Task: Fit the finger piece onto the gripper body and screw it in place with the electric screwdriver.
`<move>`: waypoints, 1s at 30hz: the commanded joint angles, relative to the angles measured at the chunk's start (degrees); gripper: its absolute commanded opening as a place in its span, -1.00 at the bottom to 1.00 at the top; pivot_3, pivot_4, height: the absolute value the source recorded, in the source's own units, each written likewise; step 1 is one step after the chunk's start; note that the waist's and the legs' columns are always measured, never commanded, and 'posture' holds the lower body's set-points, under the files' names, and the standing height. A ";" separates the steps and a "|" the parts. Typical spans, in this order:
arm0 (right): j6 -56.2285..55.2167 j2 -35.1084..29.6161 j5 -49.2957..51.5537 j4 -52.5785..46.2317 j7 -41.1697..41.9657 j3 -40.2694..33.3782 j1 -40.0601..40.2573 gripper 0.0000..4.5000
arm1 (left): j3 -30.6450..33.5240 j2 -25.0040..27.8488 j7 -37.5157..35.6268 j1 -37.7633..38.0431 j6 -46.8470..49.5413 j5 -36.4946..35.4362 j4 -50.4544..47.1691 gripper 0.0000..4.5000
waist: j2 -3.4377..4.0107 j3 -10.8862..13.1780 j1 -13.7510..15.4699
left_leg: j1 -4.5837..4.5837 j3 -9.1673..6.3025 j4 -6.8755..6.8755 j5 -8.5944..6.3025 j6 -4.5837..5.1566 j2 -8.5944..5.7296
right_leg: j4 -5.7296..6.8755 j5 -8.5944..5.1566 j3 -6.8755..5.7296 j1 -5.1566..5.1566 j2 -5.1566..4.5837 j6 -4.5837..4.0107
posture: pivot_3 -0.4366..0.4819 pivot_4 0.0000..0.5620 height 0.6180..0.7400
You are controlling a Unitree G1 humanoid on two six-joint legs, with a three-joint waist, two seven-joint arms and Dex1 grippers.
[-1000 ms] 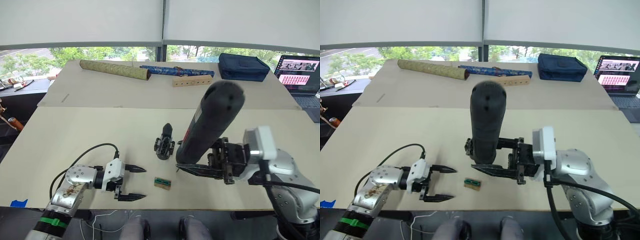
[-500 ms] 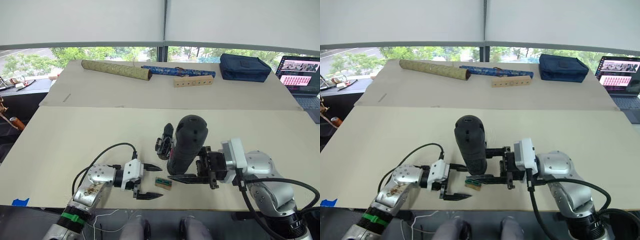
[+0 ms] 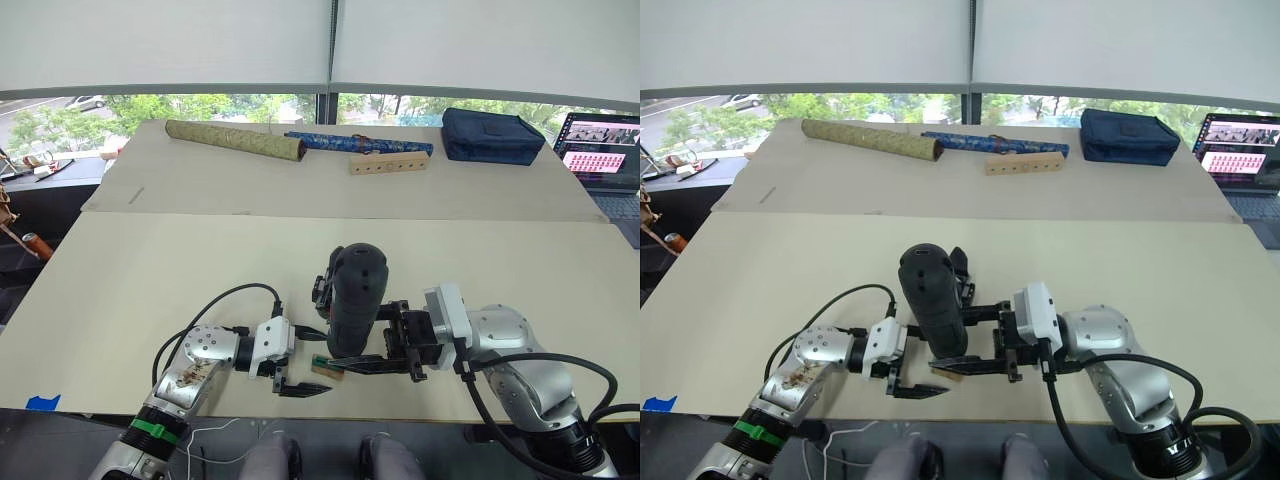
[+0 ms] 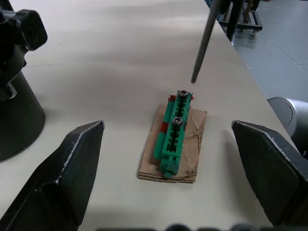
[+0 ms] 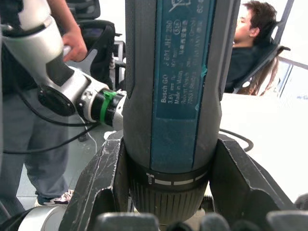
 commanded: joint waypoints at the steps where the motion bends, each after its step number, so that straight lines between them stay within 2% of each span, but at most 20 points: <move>1: -2.62 0.66 0.26 -0.86 0.21 -0.14 -0.86 -0.15 | -2.18 -0.18 0.30 1.69 1.62 0.67 0.67 1.00 | 0.01 0.00 0.00 | 0.00 0.00 -0.01 0.00 0.00 0.00 | 0.00 0.00 0.00 0.00 0.00 0.00 | -0.05 -0.47 1.00; 30: -1.97 0.82 -0.65 -0.89 -0.49 0.79 -0.38 -0.15 | -2.41 0.58 1.49 3.99 1.36 0.96 0.20 1.00 | 0.04 -0.02 -0.20 | 0.02 0.01 -0.02 0.00 0.00 0.02 | -0.01 0.00 0.00 -0.01 0.00 0.00 | -0.05 -0.47 1.00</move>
